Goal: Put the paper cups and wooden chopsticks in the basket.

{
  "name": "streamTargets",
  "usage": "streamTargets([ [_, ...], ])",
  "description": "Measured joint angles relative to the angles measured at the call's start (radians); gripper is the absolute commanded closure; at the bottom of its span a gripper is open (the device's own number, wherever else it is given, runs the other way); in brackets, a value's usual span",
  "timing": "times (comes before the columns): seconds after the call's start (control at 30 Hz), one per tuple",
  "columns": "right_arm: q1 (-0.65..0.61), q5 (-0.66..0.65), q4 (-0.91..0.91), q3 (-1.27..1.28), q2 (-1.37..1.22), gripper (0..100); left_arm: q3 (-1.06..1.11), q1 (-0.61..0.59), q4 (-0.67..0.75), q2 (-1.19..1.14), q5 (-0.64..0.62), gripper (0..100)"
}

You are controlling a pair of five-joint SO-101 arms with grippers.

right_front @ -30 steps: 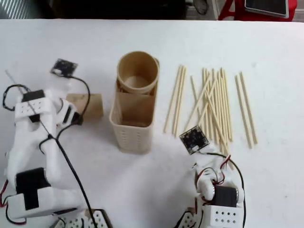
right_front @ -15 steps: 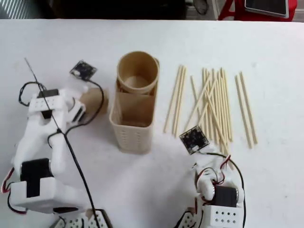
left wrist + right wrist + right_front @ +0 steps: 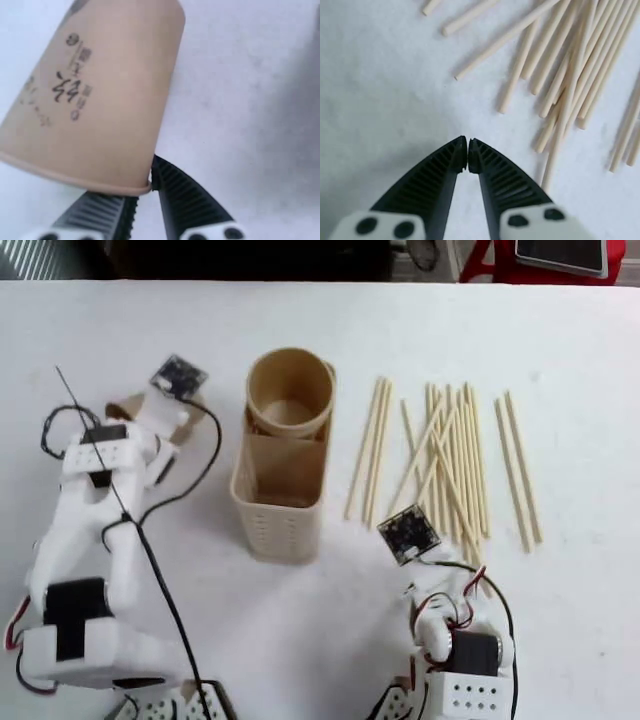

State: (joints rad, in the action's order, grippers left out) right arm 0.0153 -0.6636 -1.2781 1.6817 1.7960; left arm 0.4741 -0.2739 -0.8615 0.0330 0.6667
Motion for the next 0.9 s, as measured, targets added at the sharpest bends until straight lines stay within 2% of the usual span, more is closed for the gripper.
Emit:
streamTargets([
  [0.27,0.000,0.000,0.000,0.000,0.000,98.1,-0.238,0.000,-0.264,0.382,0.000,98],
  [0.37,0.000,0.000,0.000,0.000,0.000,98.1,-0.342,0.014,-0.341,0.516,0.055,98],
  [0.5,0.000,0.000,0.000,0.000,0.000,98.1,-0.439,0.103,-0.451,0.635,0.123,98],
  [0.73,0.000,0.000,0.000,0.000,0.000,98.1,-0.506,0.367,-0.638,0.690,0.133,98],
  [0.9,0.000,0.000,0.000,0.000,0.000,98.1,-0.434,0.448,-0.643,0.647,0.043,98],
])
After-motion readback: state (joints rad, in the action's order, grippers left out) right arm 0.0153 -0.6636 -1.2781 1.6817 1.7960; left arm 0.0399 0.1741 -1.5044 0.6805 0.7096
